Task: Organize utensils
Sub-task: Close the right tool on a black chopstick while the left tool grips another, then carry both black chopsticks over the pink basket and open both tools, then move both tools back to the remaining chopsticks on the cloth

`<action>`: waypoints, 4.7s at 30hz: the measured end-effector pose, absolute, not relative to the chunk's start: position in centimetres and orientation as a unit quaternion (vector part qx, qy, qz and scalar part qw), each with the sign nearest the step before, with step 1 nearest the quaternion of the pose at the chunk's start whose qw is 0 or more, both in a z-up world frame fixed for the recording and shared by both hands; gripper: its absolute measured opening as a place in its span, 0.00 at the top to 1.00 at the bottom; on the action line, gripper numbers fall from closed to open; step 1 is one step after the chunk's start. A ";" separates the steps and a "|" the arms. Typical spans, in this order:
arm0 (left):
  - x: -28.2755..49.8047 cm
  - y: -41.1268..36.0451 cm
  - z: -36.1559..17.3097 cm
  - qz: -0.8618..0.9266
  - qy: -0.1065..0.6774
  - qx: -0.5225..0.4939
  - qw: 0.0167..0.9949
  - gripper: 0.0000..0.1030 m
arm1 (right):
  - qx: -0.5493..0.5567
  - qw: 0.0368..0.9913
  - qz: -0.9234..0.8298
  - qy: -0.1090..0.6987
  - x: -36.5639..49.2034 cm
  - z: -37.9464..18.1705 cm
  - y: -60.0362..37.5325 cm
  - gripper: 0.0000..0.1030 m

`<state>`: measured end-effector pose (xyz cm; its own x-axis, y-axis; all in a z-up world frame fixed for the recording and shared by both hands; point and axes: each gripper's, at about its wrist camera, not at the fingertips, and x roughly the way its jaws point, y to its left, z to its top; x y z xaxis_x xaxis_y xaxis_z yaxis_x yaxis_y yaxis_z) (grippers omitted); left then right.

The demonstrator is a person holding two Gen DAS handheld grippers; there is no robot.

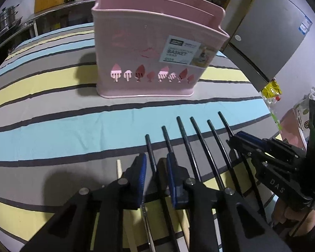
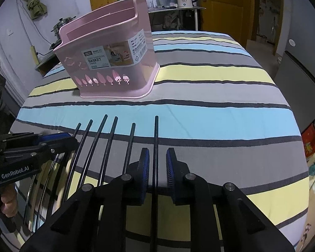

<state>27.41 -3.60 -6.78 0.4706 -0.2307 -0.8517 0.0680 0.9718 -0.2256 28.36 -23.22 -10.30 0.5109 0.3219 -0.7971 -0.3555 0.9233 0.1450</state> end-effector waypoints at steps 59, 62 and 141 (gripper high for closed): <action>20.5 -1.6 12.5 -0.141 0.345 -0.050 0.927 0.96 | -0.008 0.932 0.202 0.302 20.3 7.2 -24.3 0.96; 21.0 -1.1 13.0 -0.141 0.343 -0.051 0.927 0.96 | -0.004 0.932 0.205 0.299 20.7 7.6 -23.8 0.96; 21.5 6.2 13.4 -0.096 0.276 -0.098 0.951 0.65 | 0.084 0.929 0.229 0.277 23.2 7.4 -21.5 0.81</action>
<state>21.50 6.15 13.39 0.8298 -0.2362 -0.5056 0.1276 0.9623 -0.2400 23.21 -21.46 7.42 0.7408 0.4727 -0.4773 -0.3798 0.8808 0.2828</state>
